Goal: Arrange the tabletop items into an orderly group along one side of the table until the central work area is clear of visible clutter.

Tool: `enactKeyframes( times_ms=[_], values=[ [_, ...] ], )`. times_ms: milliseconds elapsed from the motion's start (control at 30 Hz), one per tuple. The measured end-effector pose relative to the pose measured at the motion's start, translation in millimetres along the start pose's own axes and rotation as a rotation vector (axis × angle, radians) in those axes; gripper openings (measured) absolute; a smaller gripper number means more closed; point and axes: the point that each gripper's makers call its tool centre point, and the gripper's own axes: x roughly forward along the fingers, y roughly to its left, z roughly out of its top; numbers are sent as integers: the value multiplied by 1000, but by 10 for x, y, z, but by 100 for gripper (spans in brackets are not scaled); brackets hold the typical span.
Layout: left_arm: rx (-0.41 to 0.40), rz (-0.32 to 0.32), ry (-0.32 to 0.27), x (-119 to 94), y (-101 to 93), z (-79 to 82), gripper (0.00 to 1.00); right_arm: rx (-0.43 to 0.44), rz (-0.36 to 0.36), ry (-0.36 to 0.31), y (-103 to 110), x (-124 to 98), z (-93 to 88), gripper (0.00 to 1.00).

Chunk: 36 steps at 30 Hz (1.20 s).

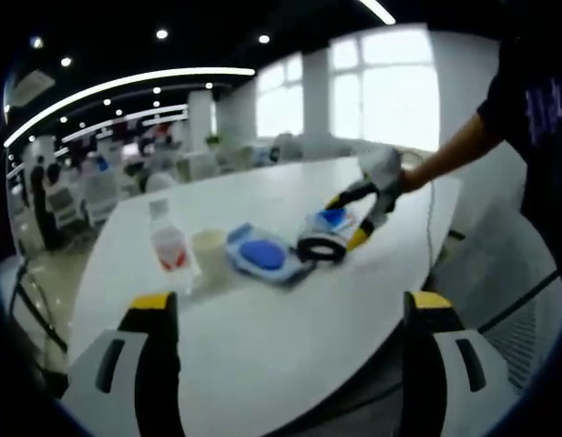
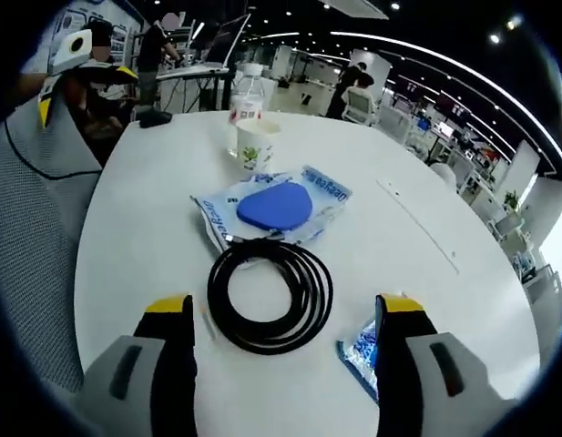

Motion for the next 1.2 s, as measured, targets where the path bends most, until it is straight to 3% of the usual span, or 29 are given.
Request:
enactKeyframes(
  times_ms=[467, 867, 1200],
  values=[
    [-1, 0, 1, -11, 11, -5, 100, 67, 26, -27, 243, 174, 33, 75],
    [-5, 10, 0, -16, 38, -6, 100, 127, 44, -45, 355, 318, 33, 51],
    [-7, 10, 5, -11, 41, -21, 99, 153, 88, -27, 445, 452, 50, 24]
  ],
)
